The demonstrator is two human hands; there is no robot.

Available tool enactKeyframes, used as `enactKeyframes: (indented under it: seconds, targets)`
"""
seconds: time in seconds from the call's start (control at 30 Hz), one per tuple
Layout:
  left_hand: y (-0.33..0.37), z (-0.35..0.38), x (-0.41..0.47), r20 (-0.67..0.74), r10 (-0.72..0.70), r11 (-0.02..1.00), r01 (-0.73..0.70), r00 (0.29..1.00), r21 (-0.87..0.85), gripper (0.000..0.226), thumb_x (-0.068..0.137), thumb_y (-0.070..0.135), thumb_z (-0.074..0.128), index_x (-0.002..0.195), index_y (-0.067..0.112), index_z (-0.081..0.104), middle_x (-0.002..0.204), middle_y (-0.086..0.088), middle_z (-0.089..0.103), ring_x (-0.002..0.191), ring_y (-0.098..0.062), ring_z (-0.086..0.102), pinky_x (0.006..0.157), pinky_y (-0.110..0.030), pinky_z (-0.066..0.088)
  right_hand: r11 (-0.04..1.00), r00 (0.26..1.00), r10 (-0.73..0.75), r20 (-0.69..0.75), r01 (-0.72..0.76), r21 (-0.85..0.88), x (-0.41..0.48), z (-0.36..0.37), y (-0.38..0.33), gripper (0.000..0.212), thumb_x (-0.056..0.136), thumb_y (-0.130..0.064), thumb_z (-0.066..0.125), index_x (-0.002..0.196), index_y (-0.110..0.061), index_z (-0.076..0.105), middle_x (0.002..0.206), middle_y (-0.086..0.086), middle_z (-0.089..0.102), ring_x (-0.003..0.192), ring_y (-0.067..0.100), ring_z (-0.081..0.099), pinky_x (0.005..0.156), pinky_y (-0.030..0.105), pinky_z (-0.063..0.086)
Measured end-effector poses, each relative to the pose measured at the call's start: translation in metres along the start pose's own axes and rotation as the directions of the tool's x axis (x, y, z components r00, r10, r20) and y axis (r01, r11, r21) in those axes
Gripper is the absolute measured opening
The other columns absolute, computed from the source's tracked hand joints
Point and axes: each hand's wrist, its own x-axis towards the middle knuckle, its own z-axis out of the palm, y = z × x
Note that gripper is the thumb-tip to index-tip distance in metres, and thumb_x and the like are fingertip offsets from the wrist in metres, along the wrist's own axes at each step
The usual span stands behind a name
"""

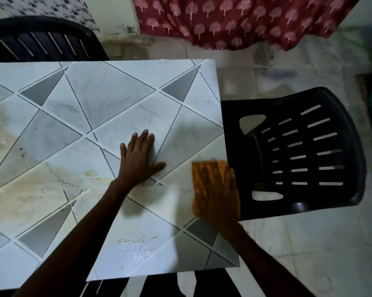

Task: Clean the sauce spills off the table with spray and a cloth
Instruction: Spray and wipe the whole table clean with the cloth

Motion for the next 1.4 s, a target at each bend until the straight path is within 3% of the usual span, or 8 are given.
enactKeyframes:
  seconds: [0.13, 0.27, 0.5, 0.7, 0.9, 1.07, 1.2, 1.4]
  targets:
    - [0.003, 0.0, 0.001, 0.031, -0.014, 1.0, 0.015, 0.999, -0.009, 0.106, 0.075, 0.071, 0.064, 0.156, 0.022, 0.017, 0.165, -0.001, 0.01, 0.151, -0.03, 0.007, 0.115, -0.063, 0.016, 0.996, 0.994, -0.024, 0.106, 0.016, 0.083, -0.059, -0.001, 0.02, 0.068, 0.102, -0.053, 0.036, 0.162, -0.028, 0.019, 0.171, 0.008, 0.009, 0.155, 0.044, 0.01, 0.119, 0.063, 0.023]
    - [0.003, 0.0, 0.0, 0.037, -0.019, 1.0, 0.02, 0.999, -0.019, 0.111, 0.069, 0.08, 0.057, 0.156, 0.023, 0.018, 0.165, -0.001, 0.011, 0.151, -0.03, 0.008, 0.114, -0.062, 0.016, 0.997, 0.996, -0.033, 0.081, 0.027, 0.074, 0.031, -0.005, 0.027, 0.068, 0.102, -0.056, 0.03, 0.163, -0.031, 0.01, 0.171, 0.009, 0.006, 0.154, 0.046, 0.008, 0.12, 0.062, 0.019]
    - [0.0, -0.003, 0.005, 0.065, -0.042, 0.996, 0.047, 0.997, -0.08, 0.107, 0.074, 0.07, 0.065, 0.157, 0.026, 0.012, 0.165, 0.005, 0.003, 0.152, -0.024, -0.001, 0.118, -0.06, 0.008, 0.994, 0.994, 0.106, 0.037, -0.107, 0.03, 0.149, -0.015, 0.007, 0.07, 0.094, -0.053, 0.037, 0.16, -0.028, 0.027, 0.168, 0.01, 0.021, 0.148, 0.05, 0.023, 0.117, 0.061, 0.028]
    - [0.006, -0.004, 0.0, 0.055, -0.061, 0.994, 0.066, 0.997, -0.092, 0.106, 0.074, 0.067, 0.069, 0.156, 0.025, 0.016, 0.165, 0.003, 0.006, 0.152, -0.024, 0.002, 0.117, -0.061, 0.012, 0.998, 0.998, -0.06, 0.004, 0.06, 0.036, -0.037, 0.002, 0.011, 0.067, 0.104, -0.049, 0.033, 0.163, -0.025, 0.011, 0.171, 0.012, 0.006, 0.154, 0.046, 0.008, 0.123, 0.059, 0.015]
    - [0.013, -0.002, -0.009, 0.094, -0.059, 0.993, 0.068, 0.994, -0.097, 0.103, 0.08, 0.065, 0.064, 0.157, 0.023, 0.01, 0.166, 0.002, -0.001, 0.152, -0.027, -0.003, 0.117, -0.06, 0.007, 0.995, 0.992, -0.003, 0.128, -0.009, 0.095, -0.174, 0.011, 0.023, 0.064, 0.104, -0.05, 0.031, 0.162, -0.028, 0.019, 0.17, 0.011, 0.014, 0.154, 0.045, 0.015, 0.117, 0.061, 0.03]
    - [0.016, 0.0, -0.015, 0.078, -0.012, 0.995, 0.019, 0.997, -0.095, 0.094, 0.087, 0.058, 0.061, 0.157, 0.019, 0.012, 0.166, -0.002, 0.001, 0.152, -0.03, 0.001, 0.117, -0.059, 0.01, 0.995, 0.989, 0.076, 0.13, -0.083, 0.05, -0.088, 0.003, 0.025, 0.065, 0.104, -0.054, 0.02, 0.163, -0.032, 0.002, 0.171, 0.009, -0.002, 0.155, 0.044, 0.008, 0.12, 0.06, 0.02]
    - [0.004, 0.014, -0.032, 0.034, 0.037, 0.999, -0.036, 0.999, -0.038, 0.084, 0.091, 0.054, 0.055, 0.156, 0.018, 0.017, 0.165, -0.004, 0.007, 0.151, -0.032, 0.008, 0.116, -0.058, 0.018, 0.961, 0.962, 0.273, 0.026, -0.274, 0.036, 0.028, -0.002, -0.027, 0.069, 0.097, -0.052, 0.03, 0.161, -0.025, 0.023, 0.169, 0.013, 0.017, 0.15, 0.051, 0.017, 0.119, 0.063, 0.021]
    - [-0.007, 0.018, -0.043, 0.033, 0.082, 0.996, -0.081, 0.996, -0.041, 0.083, 0.091, 0.051, 0.058, 0.156, 0.019, 0.019, 0.165, -0.005, 0.01, 0.15, -0.033, 0.012, 0.116, -0.055, 0.02, 0.989, 0.988, -0.146, 0.041, 0.146, -0.001, -0.073, 0.015, -0.092, 0.064, 0.105, -0.045, 0.028, 0.163, -0.025, 0.01, 0.171, 0.012, 0.003, 0.156, 0.044, -0.001, 0.122, 0.062, 0.011]
